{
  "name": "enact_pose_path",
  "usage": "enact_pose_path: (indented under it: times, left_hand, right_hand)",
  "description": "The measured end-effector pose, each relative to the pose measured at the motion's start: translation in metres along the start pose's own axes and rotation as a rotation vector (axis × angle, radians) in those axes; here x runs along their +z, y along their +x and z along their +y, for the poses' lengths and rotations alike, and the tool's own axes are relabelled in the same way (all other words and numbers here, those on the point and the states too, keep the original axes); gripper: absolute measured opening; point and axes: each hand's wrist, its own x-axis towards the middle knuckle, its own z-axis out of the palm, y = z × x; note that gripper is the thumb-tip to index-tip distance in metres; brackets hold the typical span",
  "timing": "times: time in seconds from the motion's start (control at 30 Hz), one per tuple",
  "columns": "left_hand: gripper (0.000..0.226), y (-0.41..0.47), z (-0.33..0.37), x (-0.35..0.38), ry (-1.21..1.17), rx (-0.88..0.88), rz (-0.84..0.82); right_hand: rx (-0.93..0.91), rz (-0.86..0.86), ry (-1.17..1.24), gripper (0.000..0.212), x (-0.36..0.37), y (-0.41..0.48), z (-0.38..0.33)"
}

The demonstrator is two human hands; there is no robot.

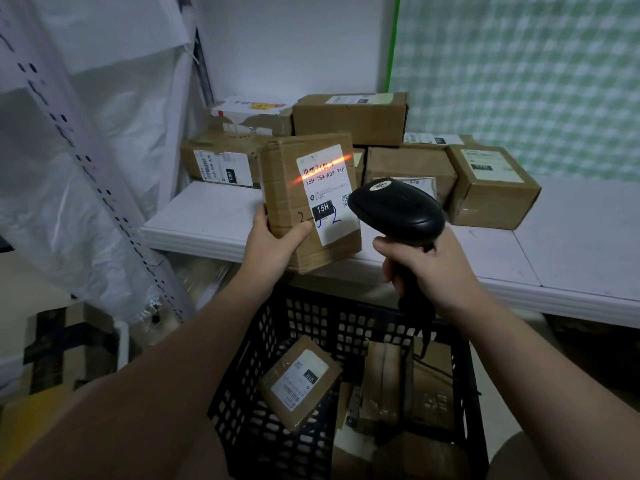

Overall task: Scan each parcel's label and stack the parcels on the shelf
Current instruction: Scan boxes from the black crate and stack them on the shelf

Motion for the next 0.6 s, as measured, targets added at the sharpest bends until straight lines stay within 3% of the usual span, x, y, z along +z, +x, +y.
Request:
enact_pose_path:
  times: [0.5, 0.6]
  left_hand:
    - [0.064, -0.002, 0.0009, -0.0003, 0.042, -0.01, 0.004]
    - [0.068, -0.001, 0.0008, -0.0007, 0.047, -0.005, -0.004]
  right_hand:
    - [-0.02, -0.008, 0.029, 0.022, -0.0023, -0.0009, 0.0041]
    - [-0.01, -0.02, 0.037, 0.014, -0.0033, -0.0008, 0.0052]
